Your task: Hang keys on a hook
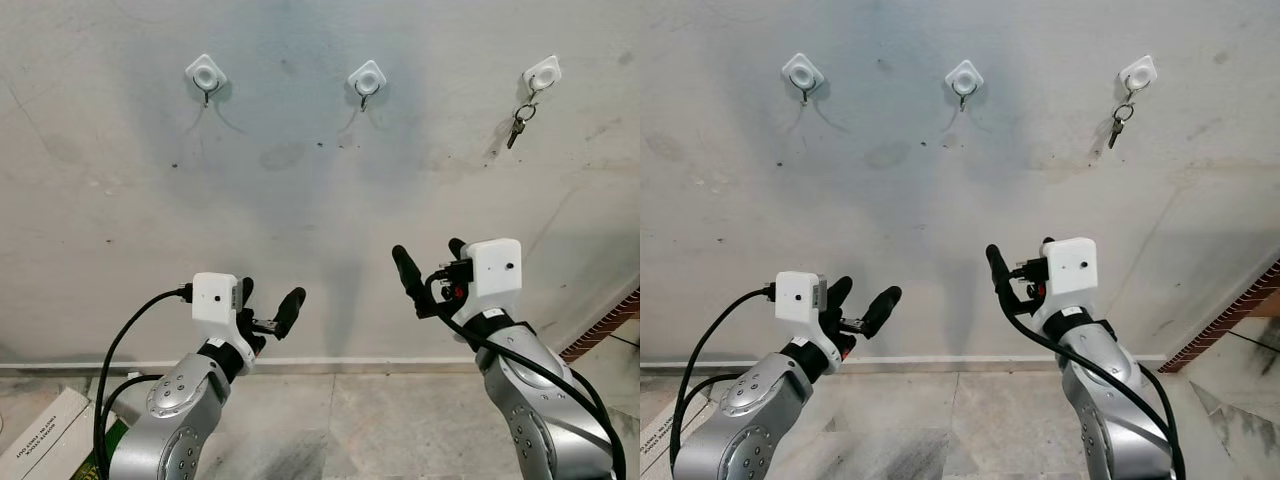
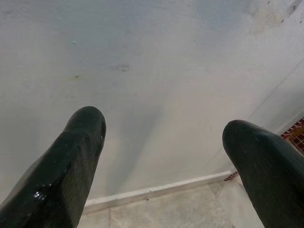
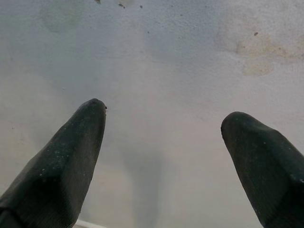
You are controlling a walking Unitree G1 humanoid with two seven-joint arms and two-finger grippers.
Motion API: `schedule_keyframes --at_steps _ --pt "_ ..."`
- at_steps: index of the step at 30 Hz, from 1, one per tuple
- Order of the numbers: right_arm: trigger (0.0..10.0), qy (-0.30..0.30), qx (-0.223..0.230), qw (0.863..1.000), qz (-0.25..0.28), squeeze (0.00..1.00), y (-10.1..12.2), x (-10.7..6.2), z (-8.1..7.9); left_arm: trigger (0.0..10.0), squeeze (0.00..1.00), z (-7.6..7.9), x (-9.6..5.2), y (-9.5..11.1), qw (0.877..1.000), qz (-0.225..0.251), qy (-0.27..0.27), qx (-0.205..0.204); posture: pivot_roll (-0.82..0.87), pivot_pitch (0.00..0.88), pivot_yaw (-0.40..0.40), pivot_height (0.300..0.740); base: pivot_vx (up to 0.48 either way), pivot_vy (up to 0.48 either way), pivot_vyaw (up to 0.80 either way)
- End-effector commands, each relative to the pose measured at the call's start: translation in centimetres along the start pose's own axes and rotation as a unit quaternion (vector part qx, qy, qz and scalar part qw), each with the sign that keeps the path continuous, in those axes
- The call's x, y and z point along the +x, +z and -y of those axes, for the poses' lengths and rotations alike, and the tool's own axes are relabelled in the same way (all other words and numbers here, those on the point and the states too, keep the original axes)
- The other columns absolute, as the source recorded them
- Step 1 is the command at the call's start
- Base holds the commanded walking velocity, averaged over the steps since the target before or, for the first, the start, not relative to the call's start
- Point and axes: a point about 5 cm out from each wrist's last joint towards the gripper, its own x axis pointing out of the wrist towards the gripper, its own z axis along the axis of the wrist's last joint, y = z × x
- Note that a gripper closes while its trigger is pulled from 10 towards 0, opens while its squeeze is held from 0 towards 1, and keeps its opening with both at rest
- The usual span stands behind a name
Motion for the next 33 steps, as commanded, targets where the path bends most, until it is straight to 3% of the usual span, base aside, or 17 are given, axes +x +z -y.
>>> schedule_keyframes --at_steps 1,33 --pt "10.0 -0.002 -0.001 1.0 0.002 0.0 0.12 0.08 0.21 10.0 0.0 -0.16 -0.11 -0.02 1.0 -0.004 0.005 0.001 -0.08 0.074 0.028 0.74 -0.266 0.0 0.0" --pt "10.0 -0.011 -0.004 1.0 0.006 0.0 0.16 0.04 0.39 10.0 0.0 0.04 0.13 -0.14 1.0 -0.012 -0.001 -0.007 -0.08 0.077 0.027 0.74 -0.302 0.0 0.0"
